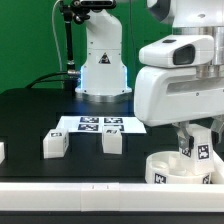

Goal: Assemble stool

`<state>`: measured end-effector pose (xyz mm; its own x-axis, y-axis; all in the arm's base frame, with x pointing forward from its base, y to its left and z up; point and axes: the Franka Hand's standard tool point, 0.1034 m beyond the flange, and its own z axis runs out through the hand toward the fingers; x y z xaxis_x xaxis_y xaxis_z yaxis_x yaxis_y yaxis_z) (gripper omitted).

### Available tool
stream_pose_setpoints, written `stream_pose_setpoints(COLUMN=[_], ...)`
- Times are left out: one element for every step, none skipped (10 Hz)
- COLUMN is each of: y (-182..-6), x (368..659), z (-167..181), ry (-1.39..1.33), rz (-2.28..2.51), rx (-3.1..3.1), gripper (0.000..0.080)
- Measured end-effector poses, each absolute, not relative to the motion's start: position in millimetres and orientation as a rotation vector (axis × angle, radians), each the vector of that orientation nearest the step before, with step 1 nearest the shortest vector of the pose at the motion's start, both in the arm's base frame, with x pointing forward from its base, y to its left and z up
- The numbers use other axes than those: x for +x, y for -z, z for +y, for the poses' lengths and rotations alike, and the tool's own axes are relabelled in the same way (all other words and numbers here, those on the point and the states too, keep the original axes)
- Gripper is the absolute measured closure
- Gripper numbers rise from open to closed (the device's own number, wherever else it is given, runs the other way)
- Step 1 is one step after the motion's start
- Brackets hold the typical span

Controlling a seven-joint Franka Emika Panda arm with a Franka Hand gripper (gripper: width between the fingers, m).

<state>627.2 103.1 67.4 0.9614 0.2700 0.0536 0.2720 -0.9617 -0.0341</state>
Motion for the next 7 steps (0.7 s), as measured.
stream_pose_setpoints(y=[-67.3,-67.1,-67.5,-67.4,-67.4,-67.4,-67.4], x=[626.9,625.7,625.6,625.8,625.6,625.5,625.5], z=[103.6,105.6,107.6,107.2,108.3,108.8,109.4], ry=[0.070,0.054,0.049,0.049,0.043,0.039,0.034], rz=[-0.267,-0.009,0.105,0.126,0.279,0.372,0.467], rx=[-3.080,-3.083,-3.080,-3.079,-3.060,-3.048,-3.031], gripper=[0.0460,0.0460,0.0460,0.0460,0.0460,0.0460,0.0460])
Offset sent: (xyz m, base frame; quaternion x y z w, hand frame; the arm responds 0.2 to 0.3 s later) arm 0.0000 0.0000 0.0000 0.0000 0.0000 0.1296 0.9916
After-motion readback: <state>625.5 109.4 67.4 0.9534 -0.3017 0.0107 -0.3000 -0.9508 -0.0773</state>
